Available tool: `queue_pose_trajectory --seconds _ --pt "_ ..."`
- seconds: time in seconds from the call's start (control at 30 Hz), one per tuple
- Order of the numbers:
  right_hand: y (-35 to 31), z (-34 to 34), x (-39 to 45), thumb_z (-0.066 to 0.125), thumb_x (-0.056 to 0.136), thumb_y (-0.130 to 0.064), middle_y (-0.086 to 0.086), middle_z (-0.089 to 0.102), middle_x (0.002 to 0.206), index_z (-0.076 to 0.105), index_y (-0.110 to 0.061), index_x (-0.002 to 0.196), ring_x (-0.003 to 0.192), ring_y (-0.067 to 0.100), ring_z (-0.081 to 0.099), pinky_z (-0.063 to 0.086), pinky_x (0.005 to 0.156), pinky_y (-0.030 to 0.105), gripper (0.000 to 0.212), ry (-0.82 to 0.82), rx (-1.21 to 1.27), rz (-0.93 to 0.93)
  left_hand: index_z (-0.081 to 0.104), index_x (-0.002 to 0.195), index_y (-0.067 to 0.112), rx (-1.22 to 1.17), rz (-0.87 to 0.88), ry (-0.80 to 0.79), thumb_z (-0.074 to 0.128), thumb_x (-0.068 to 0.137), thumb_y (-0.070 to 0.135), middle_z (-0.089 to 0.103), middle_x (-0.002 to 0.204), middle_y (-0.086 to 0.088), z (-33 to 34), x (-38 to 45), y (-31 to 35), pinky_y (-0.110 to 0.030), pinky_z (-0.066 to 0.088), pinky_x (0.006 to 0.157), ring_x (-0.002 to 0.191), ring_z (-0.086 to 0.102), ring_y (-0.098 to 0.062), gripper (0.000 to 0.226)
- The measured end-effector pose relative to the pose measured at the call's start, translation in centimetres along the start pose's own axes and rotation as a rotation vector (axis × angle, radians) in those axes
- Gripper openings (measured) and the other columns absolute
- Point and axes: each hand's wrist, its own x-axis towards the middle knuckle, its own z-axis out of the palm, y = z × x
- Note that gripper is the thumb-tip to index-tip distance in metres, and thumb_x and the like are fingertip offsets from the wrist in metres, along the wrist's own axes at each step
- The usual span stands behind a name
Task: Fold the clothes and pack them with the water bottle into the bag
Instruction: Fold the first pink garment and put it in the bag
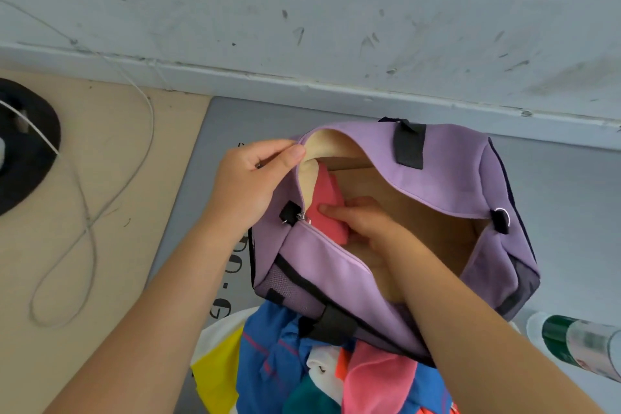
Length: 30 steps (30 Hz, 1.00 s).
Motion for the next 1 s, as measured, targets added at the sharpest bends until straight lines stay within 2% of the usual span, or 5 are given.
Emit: queue_pose_trajectory --seconds 0.47,0.63,0.73,0.83,1.0 --pt "-4.6 -5.7 -10.4 0.070 0.076 -0.060 -0.023 0.055 0.123 0.044 -0.037 0.140 0.116 -0.006 0.052 0.039 0.092 0.007 0.073 0.025 -0.489 -0.461 0.068 0.083 0.044 0.043 -0.029 0.022 0.064 0.094 0.029 0.068 0.076 0.029 1.2 0.4 0.5 -0.006 0.042 0.063 0.069 0.059 0.010 0.018" --pt "-6.2 -11.8 -15.2 0.062 0.086 -0.049 -0.002 0.041 0.149 0.034 -0.025 0.149 0.137 0.015 0.037 0.032 0.113 0.034 0.074 0.353 -0.985 -0.713 0.060 0.097 0.019 0.480 0.205 0.288 0.066 0.090 0.025 0.055 0.095 0.005 3.5 -0.8 3.3 -0.033 0.046 0.074 0.084 0.055 -0.016 0.012" --pt "-8.0 -13.3 -14.5 0.062 0.089 -0.041 0.006 0.041 0.150 0.041 -0.017 0.146 0.139 0.024 0.036 0.028 0.116 0.040 0.066 0.417 -1.123 -0.699 0.061 0.095 0.015 0.621 0.465 -0.081 0.061 0.092 0.036 0.056 0.085 0.005 6.9 -3.5 4.7 -0.033 0.045 0.069 0.084 0.058 -0.021 0.021" --pt "-8.9 -14.4 -13.5 0.050 0.093 -0.050 0.008 0.061 0.130 0.044 -0.018 0.142 0.125 0.026 0.051 0.034 0.108 0.039 0.059 0.382 -1.276 -0.637 0.061 0.105 0.020 0.950 0.122 -0.498 0.032 0.097 0.062 0.066 0.103 -0.007 7.7 -3.9 3.7 -0.040 0.044 0.082 0.107 0.060 -0.033 0.053" --pt "-9.5 -16.1 -14.5 0.011 0.093 -0.056 0.001 0.064 0.068 0.049 -0.021 0.118 0.061 0.023 0.051 0.028 0.088 0.040 0.057 0.595 -1.619 -0.553 0.039 0.144 0.025 1.269 -0.091 -0.447 0.001 0.083 0.080 0.058 0.138 -0.008 2.3 -1.1 3.2 -0.052 0.025 0.114 0.125 0.054 -0.026 0.091"
